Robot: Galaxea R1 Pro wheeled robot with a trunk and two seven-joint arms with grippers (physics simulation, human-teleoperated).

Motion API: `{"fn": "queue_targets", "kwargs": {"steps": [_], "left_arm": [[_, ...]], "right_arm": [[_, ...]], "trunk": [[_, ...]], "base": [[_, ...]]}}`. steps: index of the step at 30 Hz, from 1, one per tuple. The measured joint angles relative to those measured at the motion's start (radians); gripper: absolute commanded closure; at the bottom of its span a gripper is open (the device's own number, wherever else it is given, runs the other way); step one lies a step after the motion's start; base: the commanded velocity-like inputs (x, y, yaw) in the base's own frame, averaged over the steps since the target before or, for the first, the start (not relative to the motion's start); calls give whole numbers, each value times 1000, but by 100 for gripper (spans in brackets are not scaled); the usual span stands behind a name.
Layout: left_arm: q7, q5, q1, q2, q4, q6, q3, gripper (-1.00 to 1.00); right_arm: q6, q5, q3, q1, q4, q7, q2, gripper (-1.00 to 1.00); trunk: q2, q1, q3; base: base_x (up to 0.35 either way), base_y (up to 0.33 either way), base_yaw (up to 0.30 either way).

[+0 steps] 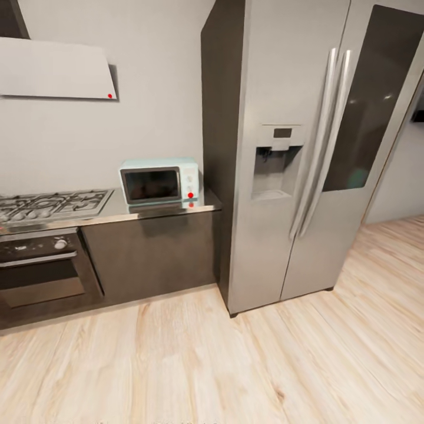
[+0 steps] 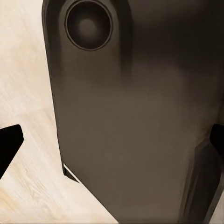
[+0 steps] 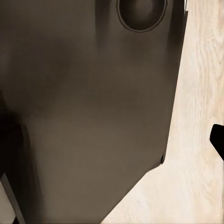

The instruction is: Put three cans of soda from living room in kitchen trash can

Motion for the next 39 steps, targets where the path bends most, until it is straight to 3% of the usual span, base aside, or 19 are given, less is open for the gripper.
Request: {"fn": "queue_targets", "kwargs": {"steps": [39], "left_arm": [[0, 0, 0, 0, 0, -2, 0, -100]], "right_arm": [[-1, 0, 2, 0, 0, 0, -1, -100]], "trunk": [[0, 0, -44]], "base": [[-16, 0, 225]]}}
